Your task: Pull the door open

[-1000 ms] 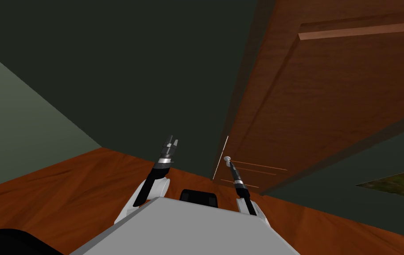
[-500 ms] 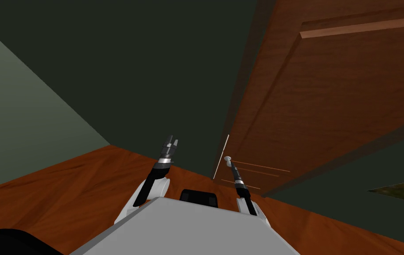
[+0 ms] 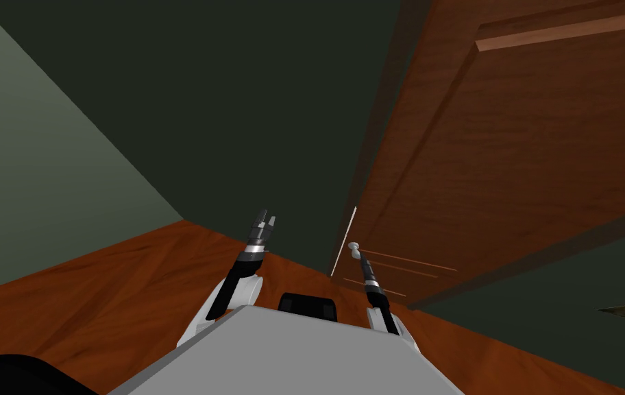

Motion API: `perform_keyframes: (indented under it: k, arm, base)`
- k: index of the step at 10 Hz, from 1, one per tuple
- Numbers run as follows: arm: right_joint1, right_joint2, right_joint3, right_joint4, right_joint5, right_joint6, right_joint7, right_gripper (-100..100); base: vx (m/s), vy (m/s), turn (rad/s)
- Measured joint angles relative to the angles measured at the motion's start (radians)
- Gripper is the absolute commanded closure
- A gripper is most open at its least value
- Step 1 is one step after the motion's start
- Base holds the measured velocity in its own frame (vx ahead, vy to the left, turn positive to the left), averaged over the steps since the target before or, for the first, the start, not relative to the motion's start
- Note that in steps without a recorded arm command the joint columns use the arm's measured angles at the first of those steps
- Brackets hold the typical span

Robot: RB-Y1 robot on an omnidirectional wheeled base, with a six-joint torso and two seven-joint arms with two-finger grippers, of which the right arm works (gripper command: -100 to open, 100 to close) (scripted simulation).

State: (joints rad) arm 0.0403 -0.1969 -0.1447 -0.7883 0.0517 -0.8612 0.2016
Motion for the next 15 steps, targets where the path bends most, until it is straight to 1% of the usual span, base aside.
perform_keyframes:
  k: [1,2,3,4,5,7,8,9,10,11,13,14,15]
  arm:
    - [-0.006,-0.003,0.0,0.015,-0.013,-0.006,-0.027,100]
    - [-0.012,-0.001,-0.002,0.021,-0.019,-0.005,-0.043,100]
    - [-0.012,-0.002,-0.001,0.023,-0.031,-0.003,-0.067,100]
    - [-0.002,-0.002,0.0,0.006,-0.037,0.007,-0.087,100]
    - [-0.011,-0.002,0.0,0.024,-0.049,0.0,-0.111,100]
    - [-0.015,-0.006,0.0,0.031,-0.068,-0.002,-0.155,100]
    - [-0.008,-0.007,-0.001,0.025,-0.085,0.001,-0.183,100]
    - [0.003,-0.003,0.001,0.003,-0.092,0.016,-0.205,100]
    - [0.005,-0.004,0.002,0.001,-0.103,0.019,-0.232,100]
    - [-0.007,-0.006,0.002,0.029,-0.11,0.003,-0.253,100]
    - [-0.007,-0.006,0.002,0.032,-0.129,0.004,-0.297,100]
    - [-0.016,-0.008,0.002,0.052,-0.141,-0.003,-0.322,100]
    - [0.0,-0.005,0.003,0.026,-0.147,0.008,-0.339,100]
  base:
    - [-0.043,-0.011,0.034]
    - [-0.038,-0.016,0.087]
    - [-0.03,-0.017,0.061]
    - [-0.029,-0.018,0.069]
    - [-0.033,-0.006,0.049]
    - [-0.055,-0.02,0.126]
    - [-0.04,-0.031,0.061]
    - [-0.041,-0.019,0.09]
    - [-0.038,-0.009,0.031]
    - [-0.047,-0.011,0.099]
    - [-0.042,-0.013,0.059]
    - [-0.032,-0.013,0.053]
    - [-0.046,-0.01,0.079]
